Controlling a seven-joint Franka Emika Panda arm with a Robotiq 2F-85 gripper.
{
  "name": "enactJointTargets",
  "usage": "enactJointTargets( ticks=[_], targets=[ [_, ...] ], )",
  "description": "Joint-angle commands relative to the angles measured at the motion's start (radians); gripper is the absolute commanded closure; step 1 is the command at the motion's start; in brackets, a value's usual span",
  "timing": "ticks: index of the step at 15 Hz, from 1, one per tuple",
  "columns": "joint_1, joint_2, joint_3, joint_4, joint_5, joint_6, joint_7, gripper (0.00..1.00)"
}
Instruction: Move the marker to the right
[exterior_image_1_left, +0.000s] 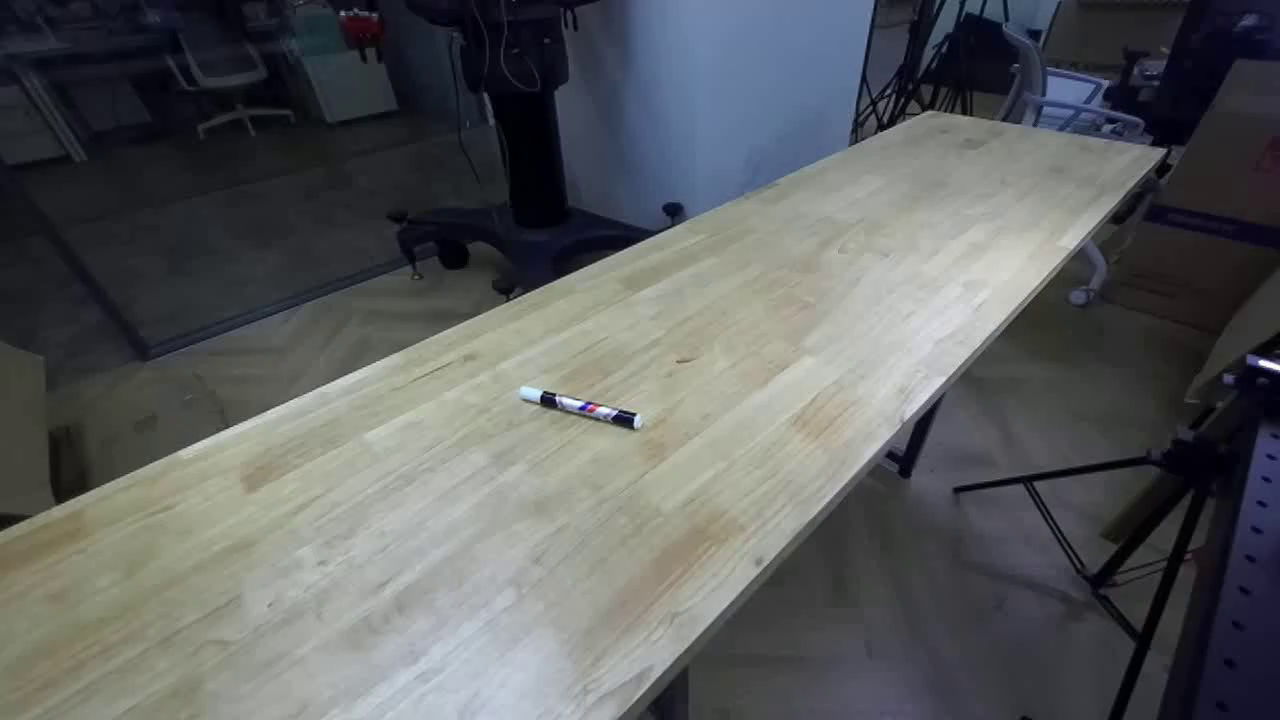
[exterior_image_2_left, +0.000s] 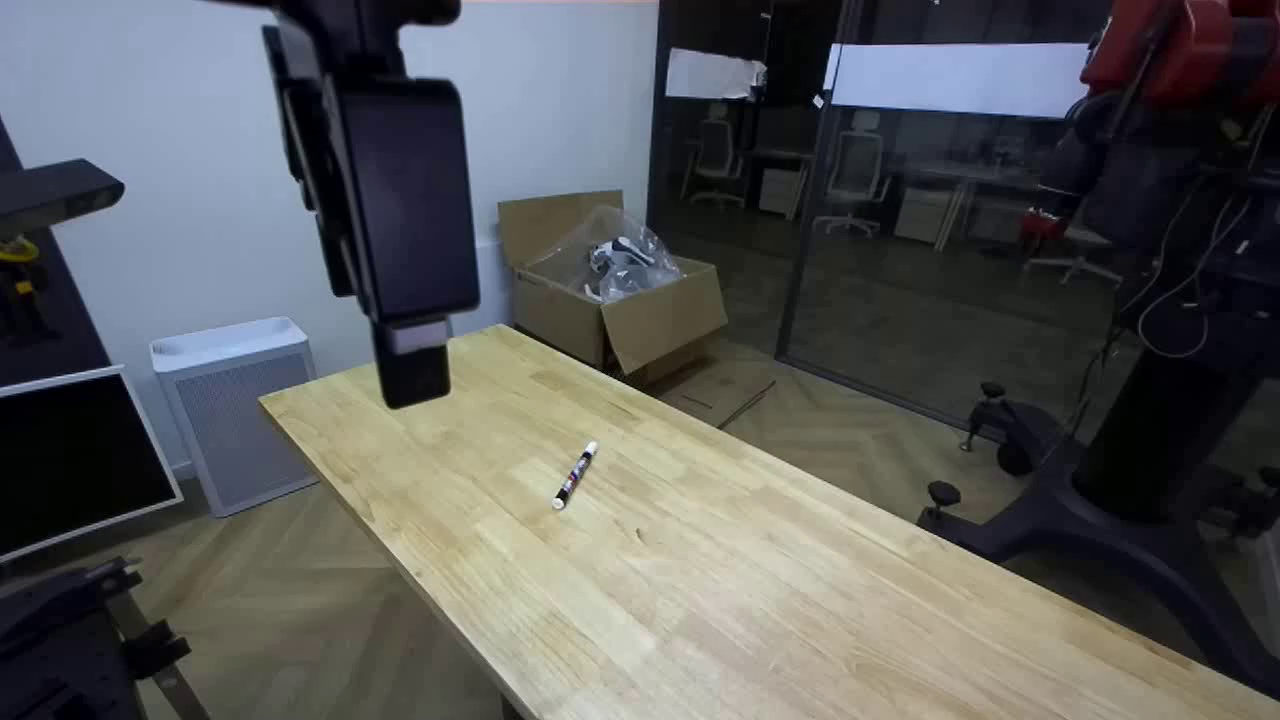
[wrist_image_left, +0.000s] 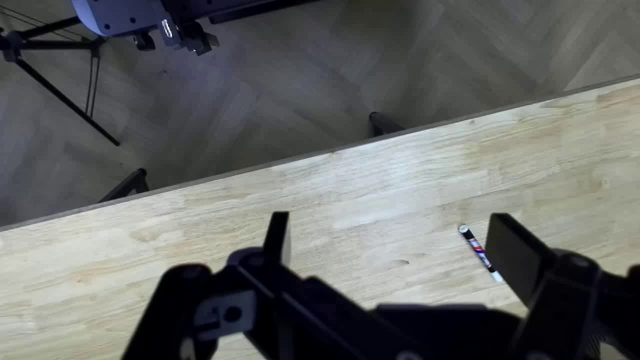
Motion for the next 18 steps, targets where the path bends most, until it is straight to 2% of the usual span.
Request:
enactJointTargets(
  ticks=[1, 14, 18],
  targets=[
    [-0.007, 0.002, 0.006, 0.002, 0.005, -0.001, -0.004, 0.0],
    [-0.007, 0.002, 0.006, 0.002, 0.004, -0.001, -0.005, 0.0],
    [0.002, 0.123, 0.007, 0.005, 0.001, 0.148, 0.008, 0.0]
  ],
)
